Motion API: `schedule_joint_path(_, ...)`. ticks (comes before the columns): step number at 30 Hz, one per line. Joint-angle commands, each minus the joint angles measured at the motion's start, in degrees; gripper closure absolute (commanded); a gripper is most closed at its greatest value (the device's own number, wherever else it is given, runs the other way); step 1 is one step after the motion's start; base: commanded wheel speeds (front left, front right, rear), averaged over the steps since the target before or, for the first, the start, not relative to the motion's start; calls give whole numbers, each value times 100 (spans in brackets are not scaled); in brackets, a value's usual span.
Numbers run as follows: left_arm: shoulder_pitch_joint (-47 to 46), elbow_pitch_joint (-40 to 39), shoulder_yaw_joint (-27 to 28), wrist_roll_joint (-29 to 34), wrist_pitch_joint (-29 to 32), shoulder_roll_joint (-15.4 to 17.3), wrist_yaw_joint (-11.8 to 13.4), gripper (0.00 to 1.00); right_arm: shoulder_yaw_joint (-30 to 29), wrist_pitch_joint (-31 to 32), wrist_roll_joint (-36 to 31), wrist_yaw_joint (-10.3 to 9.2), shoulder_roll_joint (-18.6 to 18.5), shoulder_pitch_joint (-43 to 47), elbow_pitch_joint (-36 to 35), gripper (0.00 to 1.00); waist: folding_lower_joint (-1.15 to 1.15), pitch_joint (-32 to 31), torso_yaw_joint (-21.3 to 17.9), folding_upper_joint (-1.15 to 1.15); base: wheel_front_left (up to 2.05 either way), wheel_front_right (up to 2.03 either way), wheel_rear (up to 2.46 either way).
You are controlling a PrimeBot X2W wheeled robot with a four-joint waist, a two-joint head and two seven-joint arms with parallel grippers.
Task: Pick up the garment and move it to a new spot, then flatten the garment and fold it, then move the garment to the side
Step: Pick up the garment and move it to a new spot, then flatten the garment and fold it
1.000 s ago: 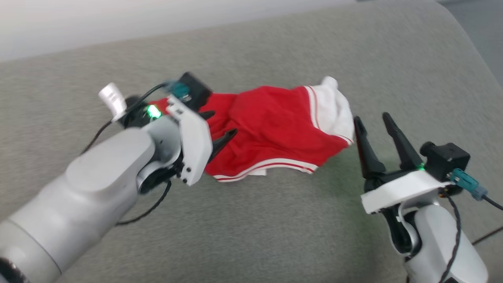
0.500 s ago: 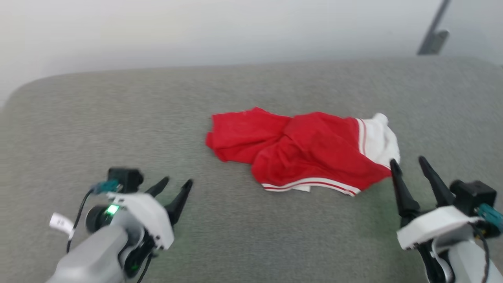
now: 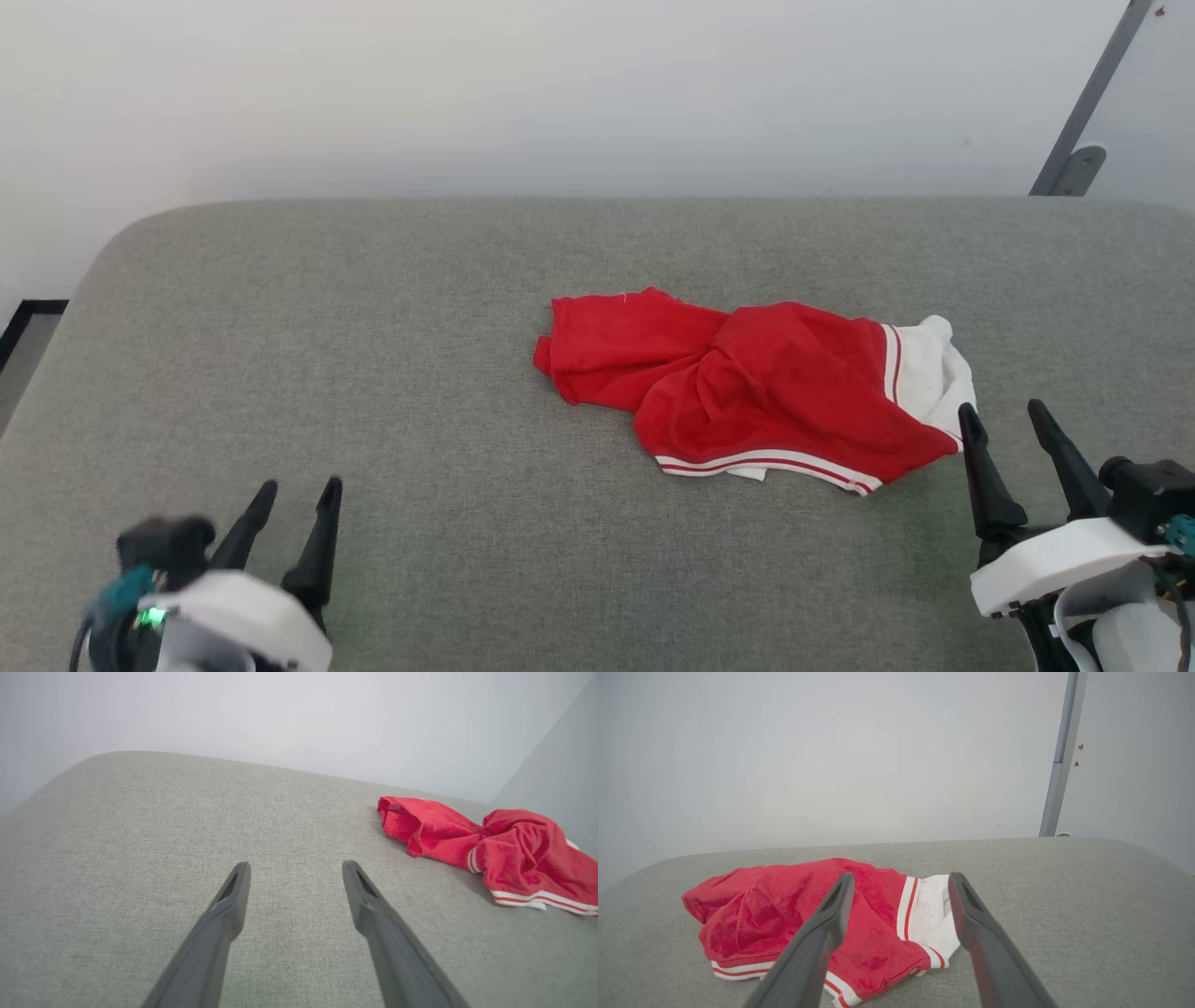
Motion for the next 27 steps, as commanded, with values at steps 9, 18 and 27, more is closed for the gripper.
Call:
schedule_joint_path(9,1270,-1308,1974,1915,-28,-891,-178,0,-102,64,-73,0,42,43,-380,0,0,-106,-74,0,0,0,0)
schedule_joint_path(18,1548,-1330,2510,2676,-29,-1429,-513,0,-147,173,-64,0,79,108,-542,0,0,-93,-168,0,0,0,0)
schedule_joint_path(27,1607,-1331,2592,2859,-29,-1630,-566,0,-249,331,-50,0,139,46,-422,0,0,-51,-198,0,0,0,0)
